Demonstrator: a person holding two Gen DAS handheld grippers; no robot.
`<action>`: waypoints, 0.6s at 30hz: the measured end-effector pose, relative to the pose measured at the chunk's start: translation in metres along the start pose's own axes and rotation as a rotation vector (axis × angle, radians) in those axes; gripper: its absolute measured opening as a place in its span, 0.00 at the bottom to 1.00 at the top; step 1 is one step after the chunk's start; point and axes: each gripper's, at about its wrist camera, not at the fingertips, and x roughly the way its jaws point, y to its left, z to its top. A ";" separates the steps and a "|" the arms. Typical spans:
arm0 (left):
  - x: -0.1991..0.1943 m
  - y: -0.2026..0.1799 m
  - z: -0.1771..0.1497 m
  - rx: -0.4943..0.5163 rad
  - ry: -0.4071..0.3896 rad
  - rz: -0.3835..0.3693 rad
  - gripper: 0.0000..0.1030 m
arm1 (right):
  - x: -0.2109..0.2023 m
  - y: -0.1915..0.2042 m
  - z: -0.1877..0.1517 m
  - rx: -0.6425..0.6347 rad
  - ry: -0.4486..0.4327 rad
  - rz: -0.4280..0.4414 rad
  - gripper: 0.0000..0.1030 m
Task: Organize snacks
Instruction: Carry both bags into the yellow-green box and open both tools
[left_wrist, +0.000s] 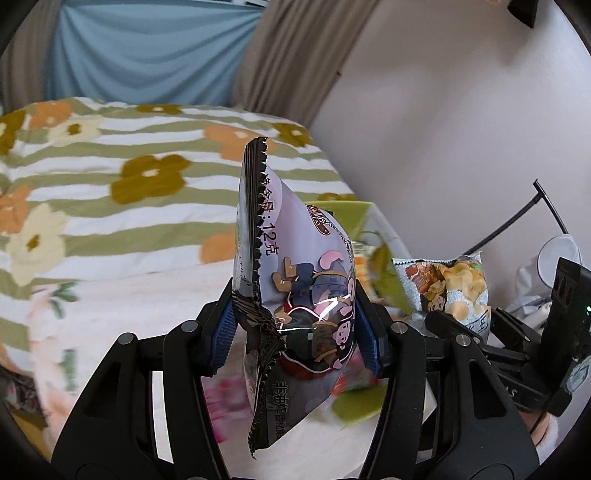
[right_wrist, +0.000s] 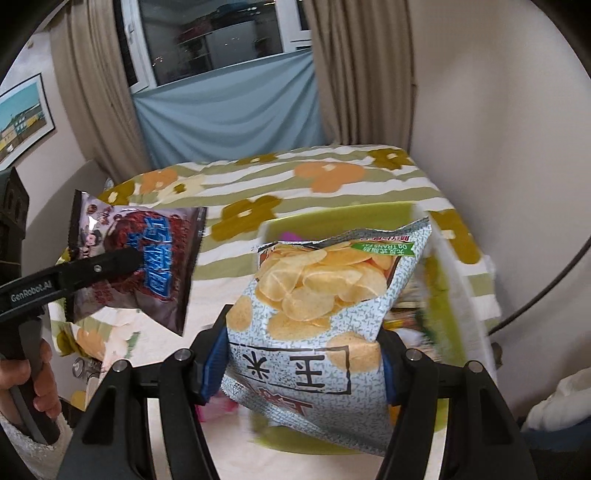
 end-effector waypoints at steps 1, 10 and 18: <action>0.008 -0.008 0.002 0.000 0.005 -0.004 0.51 | -0.002 -0.010 0.001 0.003 -0.001 -0.003 0.59; 0.081 -0.055 0.017 -0.050 0.018 0.026 0.82 | -0.001 -0.071 0.010 0.005 0.005 0.011 0.59; 0.077 -0.040 -0.011 -0.132 0.009 0.123 0.99 | 0.013 -0.095 0.014 -0.025 0.026 0.069 0.59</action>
